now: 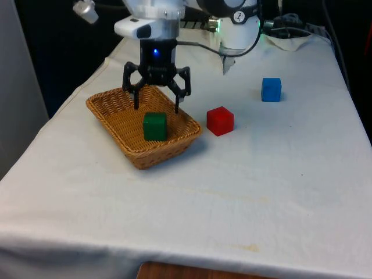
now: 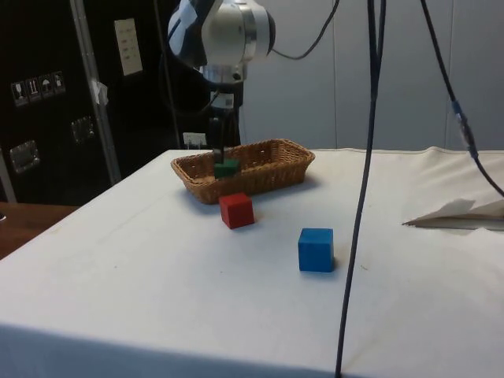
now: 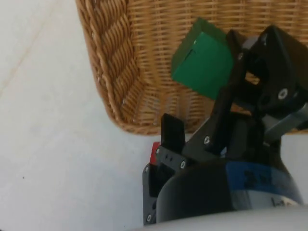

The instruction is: Pick up exactly two blocks and place them into the basket.

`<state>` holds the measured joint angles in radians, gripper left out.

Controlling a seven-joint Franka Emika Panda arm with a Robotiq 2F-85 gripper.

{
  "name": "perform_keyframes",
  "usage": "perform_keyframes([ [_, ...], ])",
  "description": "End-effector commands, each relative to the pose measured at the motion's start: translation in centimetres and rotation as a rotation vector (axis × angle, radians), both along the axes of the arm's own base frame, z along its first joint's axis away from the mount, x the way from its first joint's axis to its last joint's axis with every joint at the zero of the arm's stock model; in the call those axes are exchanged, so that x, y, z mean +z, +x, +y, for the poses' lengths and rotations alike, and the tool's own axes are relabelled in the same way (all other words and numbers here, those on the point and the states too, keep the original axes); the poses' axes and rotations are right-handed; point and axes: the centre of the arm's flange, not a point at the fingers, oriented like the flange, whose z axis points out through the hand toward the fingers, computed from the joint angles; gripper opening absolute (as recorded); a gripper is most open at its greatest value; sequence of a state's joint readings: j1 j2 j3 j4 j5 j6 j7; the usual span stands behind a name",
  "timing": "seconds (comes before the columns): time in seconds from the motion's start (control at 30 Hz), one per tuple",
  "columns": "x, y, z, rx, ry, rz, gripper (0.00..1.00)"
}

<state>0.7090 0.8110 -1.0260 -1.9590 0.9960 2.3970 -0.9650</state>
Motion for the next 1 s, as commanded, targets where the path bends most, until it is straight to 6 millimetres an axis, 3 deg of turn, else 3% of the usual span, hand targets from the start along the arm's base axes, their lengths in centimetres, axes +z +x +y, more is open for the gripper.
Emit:
perform_keyframes([
  [0.0,0.7,-0.4,0.3,-0.001,-0.003,0.005,1.0],
  [0.4,4.1,-0.9,3.0,0.013,0.01,0.016,1.0],
  [0.97,7.0,-0.1,7.7,0.05,0.003,0.052,1.0],
])
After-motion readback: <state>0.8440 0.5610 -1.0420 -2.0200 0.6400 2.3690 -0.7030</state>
